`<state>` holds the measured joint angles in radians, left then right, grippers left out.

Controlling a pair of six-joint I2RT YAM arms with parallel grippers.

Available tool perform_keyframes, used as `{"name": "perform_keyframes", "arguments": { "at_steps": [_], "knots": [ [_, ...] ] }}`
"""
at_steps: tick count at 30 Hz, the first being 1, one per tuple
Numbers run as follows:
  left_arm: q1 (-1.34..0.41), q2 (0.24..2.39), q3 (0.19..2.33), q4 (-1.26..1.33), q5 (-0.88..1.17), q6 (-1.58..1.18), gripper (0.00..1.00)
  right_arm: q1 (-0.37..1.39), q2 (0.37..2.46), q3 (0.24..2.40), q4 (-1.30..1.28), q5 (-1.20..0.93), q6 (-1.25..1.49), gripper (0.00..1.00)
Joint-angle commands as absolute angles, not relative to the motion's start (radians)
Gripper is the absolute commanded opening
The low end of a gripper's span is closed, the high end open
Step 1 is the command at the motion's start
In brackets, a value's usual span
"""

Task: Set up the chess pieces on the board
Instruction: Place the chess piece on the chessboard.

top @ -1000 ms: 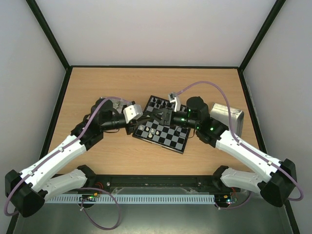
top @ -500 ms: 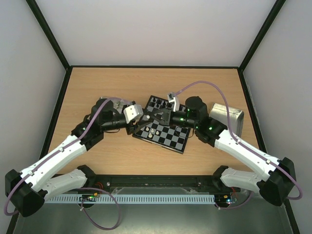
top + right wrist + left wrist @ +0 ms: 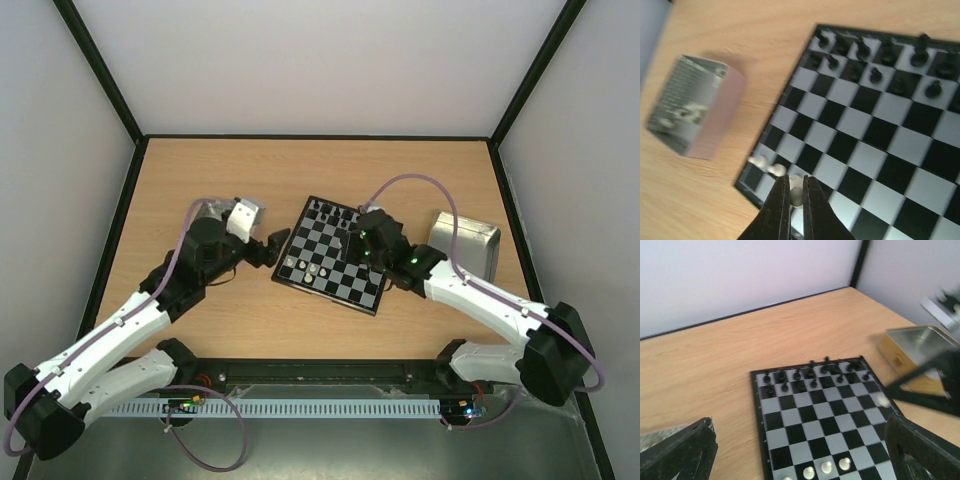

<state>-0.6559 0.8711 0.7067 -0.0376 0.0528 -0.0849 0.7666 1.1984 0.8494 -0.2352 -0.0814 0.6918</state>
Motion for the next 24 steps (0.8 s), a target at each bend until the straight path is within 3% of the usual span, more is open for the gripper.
{"name": "perform_keyframes", "arguments": {
  "at_steps": [1, 10, 24],
  "knots": [
    [-0.613, 0.872, 0.754, -0.096, -0.126, -0.241, 0.96, 0.81, 1.244, 0.802, -0.298, 0.065, 0.666, 0.02],
    [-0.461, 0.874, 0.758, -0.112, -0.057, -0.309, 0.99, 0.887, 1.411, 0.778, -0.269, 0.099, 0.671, 0.02],
    [-0.434, 0.869, 0.724, -0.089, -0.021, -0.271, 0.99, 0.923, 1.546, 0.797, -0.207, 0.143, 0.654, 0.02]
  ]
}}
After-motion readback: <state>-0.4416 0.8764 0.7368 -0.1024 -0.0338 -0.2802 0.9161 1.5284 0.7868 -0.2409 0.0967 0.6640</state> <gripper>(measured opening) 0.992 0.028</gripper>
